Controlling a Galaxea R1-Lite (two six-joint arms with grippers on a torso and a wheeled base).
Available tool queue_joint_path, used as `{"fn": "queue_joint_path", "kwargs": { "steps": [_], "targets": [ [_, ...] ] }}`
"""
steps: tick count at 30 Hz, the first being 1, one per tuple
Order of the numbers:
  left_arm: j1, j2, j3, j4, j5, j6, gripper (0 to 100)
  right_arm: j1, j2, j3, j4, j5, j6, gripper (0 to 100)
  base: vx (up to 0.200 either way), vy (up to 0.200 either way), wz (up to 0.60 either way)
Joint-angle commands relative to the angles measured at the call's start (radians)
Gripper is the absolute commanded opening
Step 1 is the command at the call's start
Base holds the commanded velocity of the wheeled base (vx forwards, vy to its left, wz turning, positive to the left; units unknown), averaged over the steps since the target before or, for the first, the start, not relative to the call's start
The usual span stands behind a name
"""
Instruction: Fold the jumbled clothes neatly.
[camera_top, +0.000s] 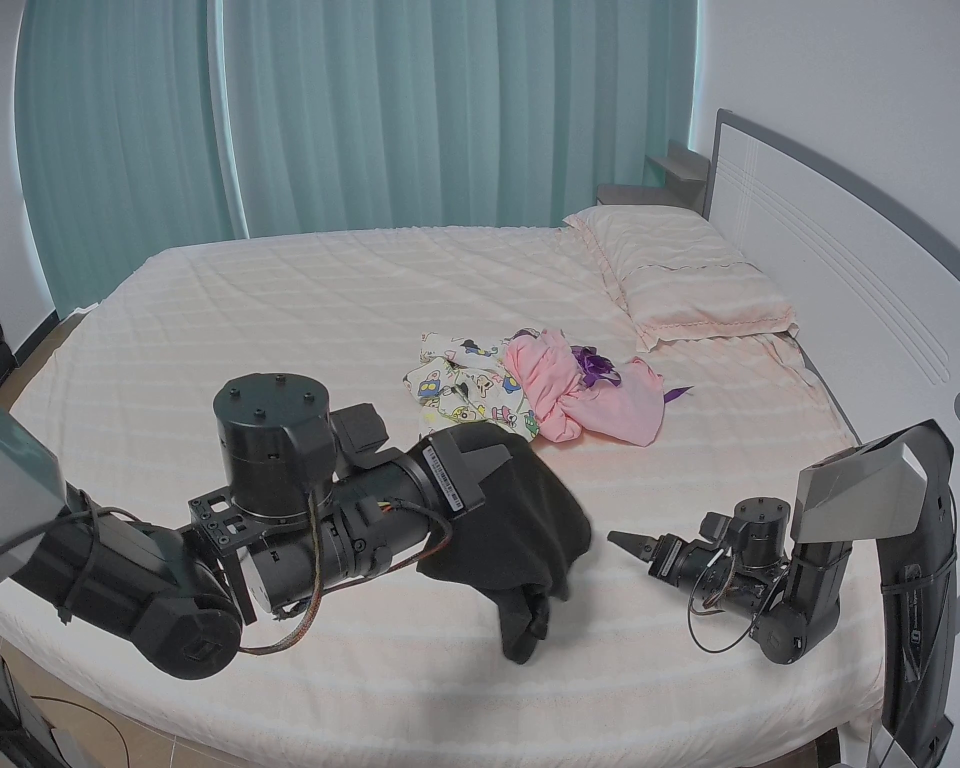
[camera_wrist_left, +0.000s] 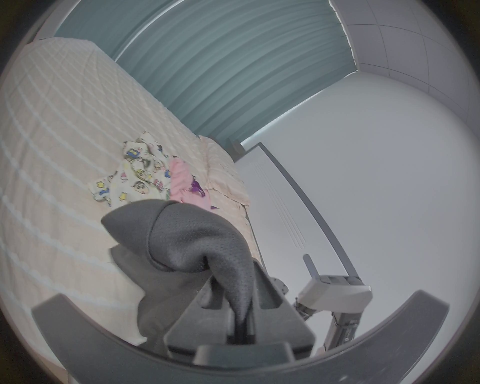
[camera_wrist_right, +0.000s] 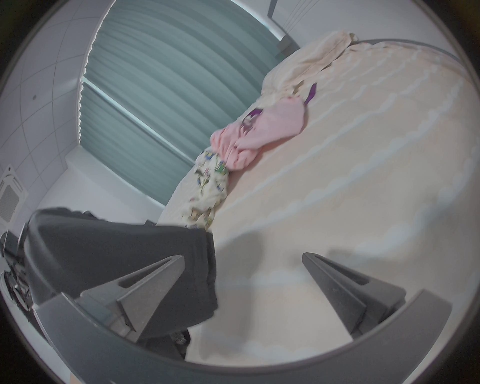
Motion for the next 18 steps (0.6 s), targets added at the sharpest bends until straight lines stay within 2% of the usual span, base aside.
{"fn": "queue_joint_path", "kwargs": {
  "steps": [1,3,6,9,11,16,18],
  "targets": [
    [-0.010,-0.018,0.030,0.020,-0.001,-0.004,0,-0.060,-0.012,-0.008,-0.018,0.002,0.012,100,0.000,0.000,0.00],
    [-0.001,-0.012,0.082,0.013,-0.005,-0.001,0,-0.081,-0.017,-0.011,-0.016,0.004,0.013,100,0.000,0.000,0.00],
    [0.059,-0.009,0.151,0.013,-0.062,0.005,0,-0.095,-0.015,-0.021,-0.016,0.005,0.013,100,0.000,0.000,0.00],
    [0.182,0.011,0.248,0.012,-0.191,0.051,0,-0.095,-0.011,-0.022,-0.015,0.005,0.013,100,0.000,0.000,0.00],
    [0.252,0.054,0.297,0.009,-0.243,0.110,0,-0.097,-0.011,-0.022,-0.015,0.005,0.013,100,0.000,0.000,0.00],
    [0.410,0.176,0.375,-0.085,-0.275,0.225,0,-0.094,-0.006,-0.021,-0.015,0.005,0.013,100,0.000,0.000,0.00],
    [0.444,0.210,0.401,-0.132,-0.277,0.243,0,-0.092,-0.004,-0.021,-0.015,0.005,0.013,100,0.000,0.000,0.00]
  ]
}}
